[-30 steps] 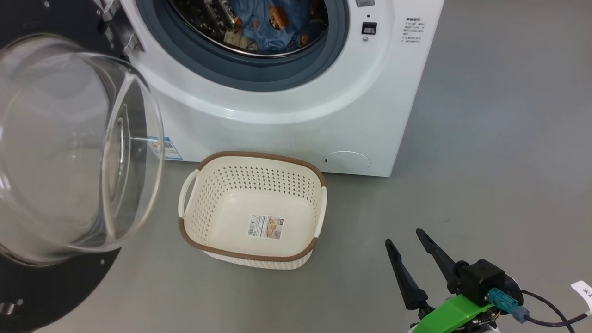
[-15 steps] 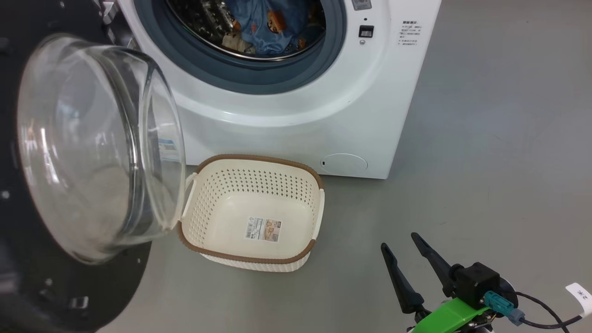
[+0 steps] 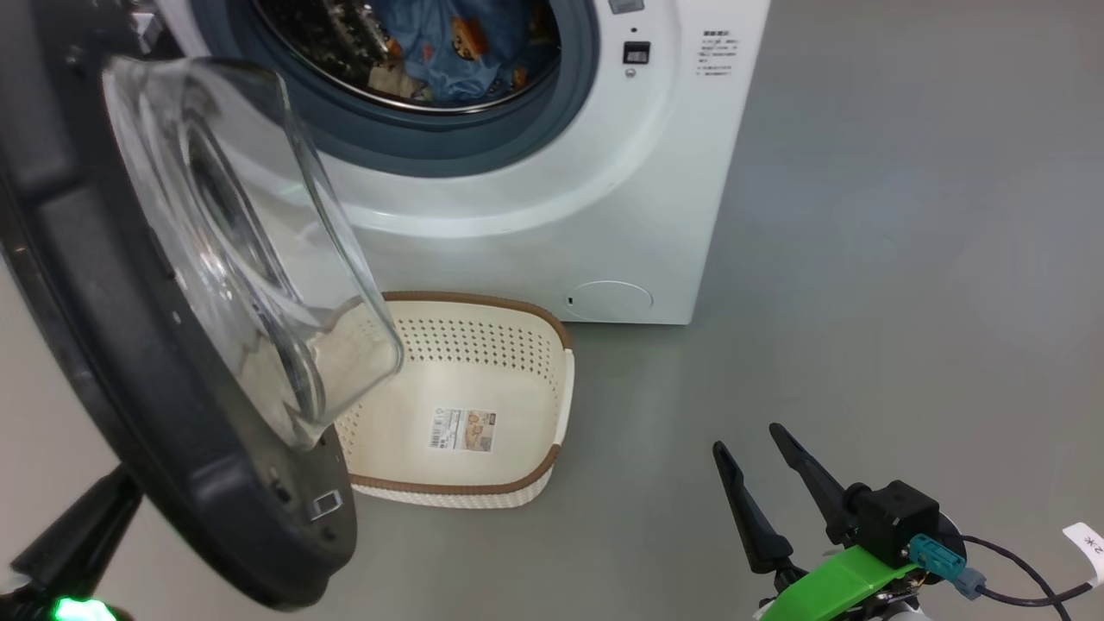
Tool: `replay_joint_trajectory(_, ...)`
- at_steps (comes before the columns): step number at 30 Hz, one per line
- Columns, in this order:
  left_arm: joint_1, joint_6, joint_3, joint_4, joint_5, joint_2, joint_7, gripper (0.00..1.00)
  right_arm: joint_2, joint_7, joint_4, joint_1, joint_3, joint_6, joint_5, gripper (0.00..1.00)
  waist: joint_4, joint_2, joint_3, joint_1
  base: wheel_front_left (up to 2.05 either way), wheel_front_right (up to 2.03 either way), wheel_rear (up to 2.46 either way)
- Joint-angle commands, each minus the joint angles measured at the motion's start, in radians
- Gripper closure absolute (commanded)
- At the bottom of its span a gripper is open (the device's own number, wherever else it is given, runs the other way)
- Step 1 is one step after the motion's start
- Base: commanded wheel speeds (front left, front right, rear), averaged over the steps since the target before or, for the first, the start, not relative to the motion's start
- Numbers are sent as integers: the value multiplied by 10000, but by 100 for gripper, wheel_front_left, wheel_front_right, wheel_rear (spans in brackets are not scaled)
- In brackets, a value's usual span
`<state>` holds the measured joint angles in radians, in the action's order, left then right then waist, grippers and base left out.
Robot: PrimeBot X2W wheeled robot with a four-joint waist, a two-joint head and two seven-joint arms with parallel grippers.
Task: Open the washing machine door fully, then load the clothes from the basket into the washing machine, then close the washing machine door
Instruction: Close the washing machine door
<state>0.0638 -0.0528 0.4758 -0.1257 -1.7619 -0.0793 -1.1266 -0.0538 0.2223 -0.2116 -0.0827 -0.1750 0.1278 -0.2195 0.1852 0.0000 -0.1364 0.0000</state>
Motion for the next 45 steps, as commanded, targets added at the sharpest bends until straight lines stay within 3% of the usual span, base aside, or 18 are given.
replay_joint_trajectory(1, 205, 240, 41, -403, -83, -53, 6, 100, 36, 129, 194, -277, -186, 29, -95, 0, -275, 0, -146, 0, 0, 0, 0)
replay_joint_trajectory(19, 1962, 1599, -2205, 645, -502, 288, 3069, 100, 36, 354, 17, -541, -238, 29, -449, 0, -2174, 0, -681, 0, 0, 0, 0)
replay_joint_trajectory(30, 3054, 1811, -2601, 1648, -50, 289, 4409, 100, 36, 389, -38, -638, -295, 29, -618, 0, -3030, 0, -845, 0, 0, 0, 0)
replay_joint_trajectory(38, 4086, 1831, -2607, 2377, 385, 290, 5494, 100, 36, 392, 72, -699, -315, 29, -741, 0, -3252, 0, -1022, 0, 0, 0, 0)
replay_joint_trajectory(45, 4278, 1833, -2565, 2655, 560, 290, 5805, 100, 36, 393, 107, -731, -256, 29, -826, 0, -3280, 0, -992, 0, 0, 0, 0)
